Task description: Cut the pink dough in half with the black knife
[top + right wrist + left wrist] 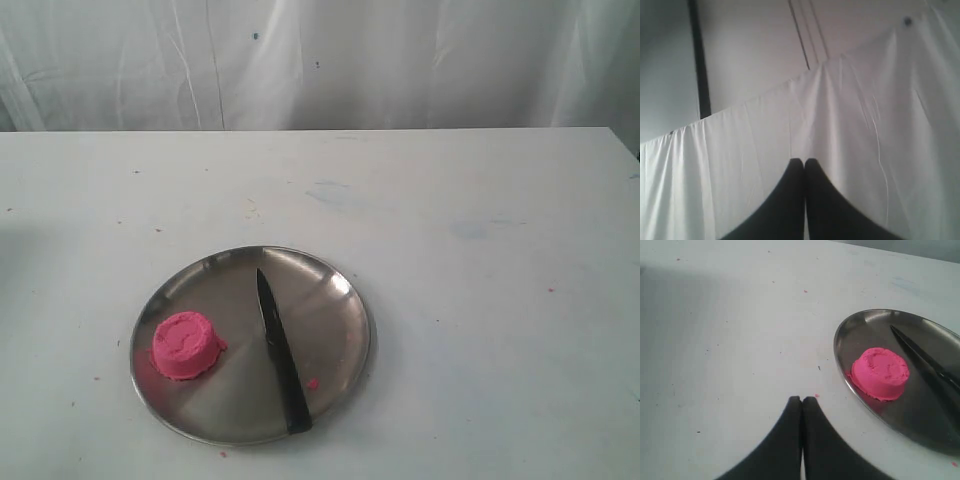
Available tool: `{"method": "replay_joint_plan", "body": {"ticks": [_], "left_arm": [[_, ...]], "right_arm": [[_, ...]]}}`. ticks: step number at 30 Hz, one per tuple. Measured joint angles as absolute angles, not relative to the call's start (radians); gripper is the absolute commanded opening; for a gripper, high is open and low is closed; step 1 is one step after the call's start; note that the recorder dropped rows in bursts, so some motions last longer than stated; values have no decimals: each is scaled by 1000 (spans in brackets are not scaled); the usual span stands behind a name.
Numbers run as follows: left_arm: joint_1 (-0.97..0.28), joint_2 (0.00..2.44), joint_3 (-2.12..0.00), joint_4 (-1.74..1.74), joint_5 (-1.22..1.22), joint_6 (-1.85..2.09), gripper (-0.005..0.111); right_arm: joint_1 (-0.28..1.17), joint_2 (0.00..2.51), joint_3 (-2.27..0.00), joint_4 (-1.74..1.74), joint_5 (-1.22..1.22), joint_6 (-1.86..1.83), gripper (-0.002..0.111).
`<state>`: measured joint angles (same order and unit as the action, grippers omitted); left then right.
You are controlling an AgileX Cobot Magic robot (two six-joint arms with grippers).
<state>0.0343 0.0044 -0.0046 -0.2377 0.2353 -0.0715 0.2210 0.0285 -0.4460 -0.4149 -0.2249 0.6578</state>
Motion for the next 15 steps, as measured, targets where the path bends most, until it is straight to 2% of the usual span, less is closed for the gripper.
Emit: {"method": "replay_joint_plan", "body": {"ticks": [9,12,15], "left_arm": [[34,4,-5,-238,233,-72,0],[34,4,-5,-238,233,-72,0],[34,4,-5,-238,233,-72,0]], "right_arm": [[221,409,-814,-1296,-311,987,0],[221,562,-930,-1504,-222,1053,0],[221,711,-999,-1575,27,1086,0]]}}
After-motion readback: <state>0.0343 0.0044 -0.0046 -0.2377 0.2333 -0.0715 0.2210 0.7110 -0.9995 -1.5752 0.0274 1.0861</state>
